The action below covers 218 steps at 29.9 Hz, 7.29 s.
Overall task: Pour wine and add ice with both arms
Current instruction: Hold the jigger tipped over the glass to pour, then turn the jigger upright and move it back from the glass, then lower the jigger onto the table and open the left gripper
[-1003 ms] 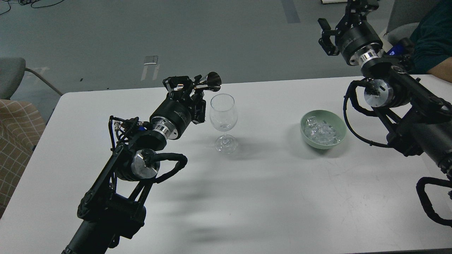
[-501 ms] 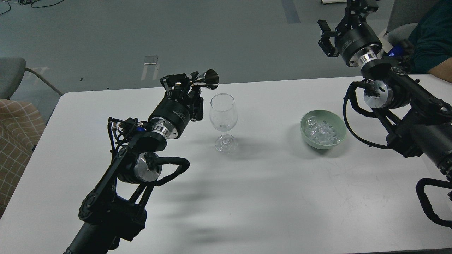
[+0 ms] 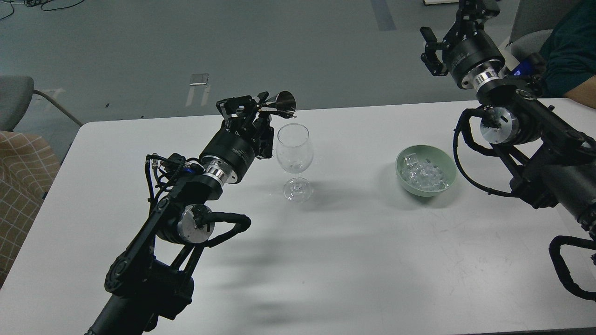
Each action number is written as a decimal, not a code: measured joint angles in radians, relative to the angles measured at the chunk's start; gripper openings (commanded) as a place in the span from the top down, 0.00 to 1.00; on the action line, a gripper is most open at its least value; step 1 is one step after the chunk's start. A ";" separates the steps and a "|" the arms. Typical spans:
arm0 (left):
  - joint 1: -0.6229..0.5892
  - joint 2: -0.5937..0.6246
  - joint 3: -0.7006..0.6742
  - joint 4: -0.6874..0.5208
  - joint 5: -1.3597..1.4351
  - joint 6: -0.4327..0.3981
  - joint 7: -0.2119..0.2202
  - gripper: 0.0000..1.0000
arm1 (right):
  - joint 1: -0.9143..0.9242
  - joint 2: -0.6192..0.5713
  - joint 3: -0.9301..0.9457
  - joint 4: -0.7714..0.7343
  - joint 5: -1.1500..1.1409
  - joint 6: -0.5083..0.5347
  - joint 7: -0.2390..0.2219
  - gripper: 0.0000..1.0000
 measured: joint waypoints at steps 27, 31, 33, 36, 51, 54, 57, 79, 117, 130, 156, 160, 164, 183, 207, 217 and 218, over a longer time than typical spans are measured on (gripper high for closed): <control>-0.003 0.000 0.008 0.049 0.137 -0.002 -0.069 0.97 | -0.003 0.000 0.000 0.000 0.000 0.000 0.000 0.00; -0.003 0.000 0.031 0.049 0.150 -0.002 -0.093 0.97 | -0.003 0.000 0.000 0.000 0.000 0.000 0.000 0.00; -0.002 0.000 0.037 0.049 0.162 -0.002 -0.100 0.97 | -0.003 0.000 0.000 0.000 0.000 0.000 0.000 0.00; -0.002 0.000 0.041 0.050 0.180 -0.002 -0.105 0.97 | -0.003 0.001 0.000 0.000 0.000 0.000 0.000 0.00; -0.003 0.000 0.043 0.085 0.263 0.003 -0.152 0.97 | -0.003 0.001 0.000 0.000 0.000 0.000 0.004 0.00; -0.003 0.000 0.043 0.086 0.278 0.005 -0.162 0.97 | -0.003 0.001 0.000 0.000 0.000 0.000 0.005 0.00; -0.003 0.000 0.043 0.086 0.291 0.006 -0.168 0.97 | -0.003 0.001 0.000 0.000 0.000 0.000 0.005 0.00; 0.001 0.000 0.064 0.101 0.483 0.044 -0.246 0.97 | -0.006 0.003 0.000 0.000 0.000 0.000 0.005 0.00; 0.050 0.000 -0.306 -0.022 -0.438 0.219 0.091 0.93 | -0.025 -0.018 0.002 0.024 0.000 -0.013 0.005 0.00; 0.234 0.000 -0.477 -0.014 -0.573 0.103 0.120 0.87 | -0.026 -0.014 0.000 0.025 0.000 -0.017 0.005 0.00; 0.265 0.000 -0.480 0.135 -0.583 -0.015 0.105 0.71 | -0.034 -0.013 0.000 0.024 0.000 -0.018 0.004 0.00; 0.265 0.000 -0.479 0.136 -0.582 -0.015 0.104 0.69 | -0.034 -0.014 0.000 0.024 0.000 -0.018 0.004 0.00; 0.265 0.000 -0.479 0.139 -0.582 -0.015 0.104 0.68 | -0.036 -0.015 -0.001 0.024 0.000 -0.018 0.004 0.00; 0.266 0.000 -0.479 0.149 -0.576 -0.015 0.104 0.67 | -0.042 -0.012 0.000 0.026 0.000 -0.018 0.004 0.00; 0.264 0.000 -0.477 0.176 -0.566 -0.021 0.102 0.54 | -0.042 -0.015 0.000 0.025 0.000 -0.020 0.004 0.00; 0.264 0.000 -0.477 0.178 -0.566 -0.021 0.097 0.23 | -0.042 -0.013 0.000 0.026 0.000 -0.031 0.004 0.00; 0.264 0.000 -0.477 0.178 -0.566 -0.021 0.096 0.20 | -0.042 -0.013 0.000 0.026 0.000 -0.031 0.004 0.00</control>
